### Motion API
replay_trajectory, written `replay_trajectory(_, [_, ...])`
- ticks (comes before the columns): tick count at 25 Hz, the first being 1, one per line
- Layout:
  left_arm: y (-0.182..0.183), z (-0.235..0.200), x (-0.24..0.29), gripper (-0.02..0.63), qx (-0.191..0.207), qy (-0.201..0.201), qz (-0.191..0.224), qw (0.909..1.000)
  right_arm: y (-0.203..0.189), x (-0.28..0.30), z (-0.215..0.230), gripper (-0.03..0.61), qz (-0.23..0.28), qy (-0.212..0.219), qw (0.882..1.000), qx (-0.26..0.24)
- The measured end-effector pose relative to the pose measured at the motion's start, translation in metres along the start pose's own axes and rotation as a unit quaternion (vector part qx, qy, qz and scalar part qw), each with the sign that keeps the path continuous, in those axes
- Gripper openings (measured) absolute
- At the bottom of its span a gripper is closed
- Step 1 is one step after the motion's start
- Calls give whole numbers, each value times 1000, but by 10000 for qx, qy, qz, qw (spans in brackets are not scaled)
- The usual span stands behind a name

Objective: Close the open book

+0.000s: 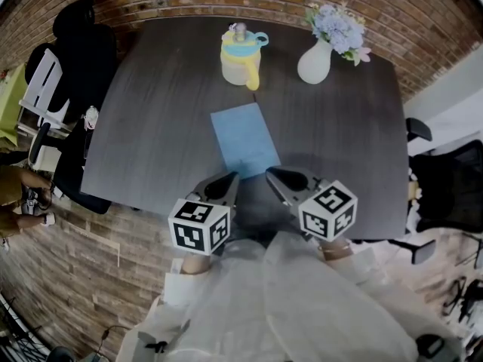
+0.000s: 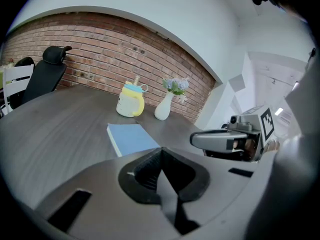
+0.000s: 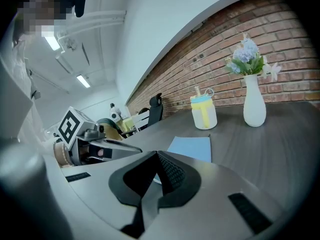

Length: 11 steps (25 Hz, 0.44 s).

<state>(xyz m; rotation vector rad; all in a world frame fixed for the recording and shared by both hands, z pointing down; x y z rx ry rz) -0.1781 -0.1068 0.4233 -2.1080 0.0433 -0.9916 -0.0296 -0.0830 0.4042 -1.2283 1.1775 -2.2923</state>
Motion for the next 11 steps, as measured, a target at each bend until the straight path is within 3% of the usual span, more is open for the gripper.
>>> replay_trajectory(11, [-4, -7, -5, 6, -131, 28, 42, 9999, 3, 5, -3, 6, -101, 44, 9999, -51])
Point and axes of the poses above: the fingertips, and each gripper's own axes: x forward along the fingers, z to its right, y out of its top, the point moved 6 cm from there along -x, backward along the fingers, and after that the axes turned 10 degrees about -z, right-handed, at the moved point
